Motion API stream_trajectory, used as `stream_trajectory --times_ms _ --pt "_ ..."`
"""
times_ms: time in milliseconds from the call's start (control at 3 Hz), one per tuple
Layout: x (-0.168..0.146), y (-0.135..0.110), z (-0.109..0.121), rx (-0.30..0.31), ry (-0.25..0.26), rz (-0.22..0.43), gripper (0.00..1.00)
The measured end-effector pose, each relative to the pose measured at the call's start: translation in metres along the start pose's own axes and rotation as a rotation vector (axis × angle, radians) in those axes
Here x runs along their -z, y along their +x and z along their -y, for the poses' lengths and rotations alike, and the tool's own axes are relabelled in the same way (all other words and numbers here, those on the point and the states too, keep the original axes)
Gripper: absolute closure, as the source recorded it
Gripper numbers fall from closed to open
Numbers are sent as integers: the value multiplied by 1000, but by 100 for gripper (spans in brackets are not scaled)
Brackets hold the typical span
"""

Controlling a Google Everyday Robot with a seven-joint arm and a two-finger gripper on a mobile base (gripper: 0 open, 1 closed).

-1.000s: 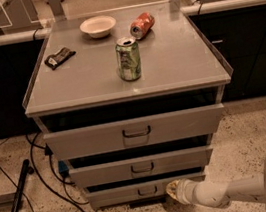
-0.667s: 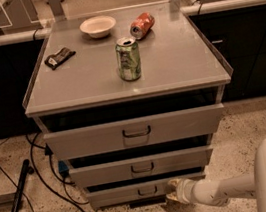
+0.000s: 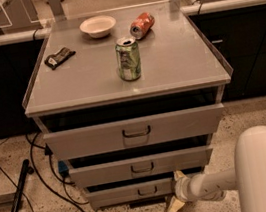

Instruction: Open bottom drawer

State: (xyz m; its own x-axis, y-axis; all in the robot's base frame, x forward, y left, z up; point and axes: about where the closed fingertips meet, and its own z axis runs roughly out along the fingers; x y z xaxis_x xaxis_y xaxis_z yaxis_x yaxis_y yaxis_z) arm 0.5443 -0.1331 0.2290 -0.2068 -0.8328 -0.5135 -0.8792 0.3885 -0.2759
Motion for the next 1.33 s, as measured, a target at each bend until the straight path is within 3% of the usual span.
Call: stream_trajectory --times_ms 667,1333 --pt "-12 14 -1 -49 -52 -28 0" --pt "-36 32 1 -126 -108 17 0"
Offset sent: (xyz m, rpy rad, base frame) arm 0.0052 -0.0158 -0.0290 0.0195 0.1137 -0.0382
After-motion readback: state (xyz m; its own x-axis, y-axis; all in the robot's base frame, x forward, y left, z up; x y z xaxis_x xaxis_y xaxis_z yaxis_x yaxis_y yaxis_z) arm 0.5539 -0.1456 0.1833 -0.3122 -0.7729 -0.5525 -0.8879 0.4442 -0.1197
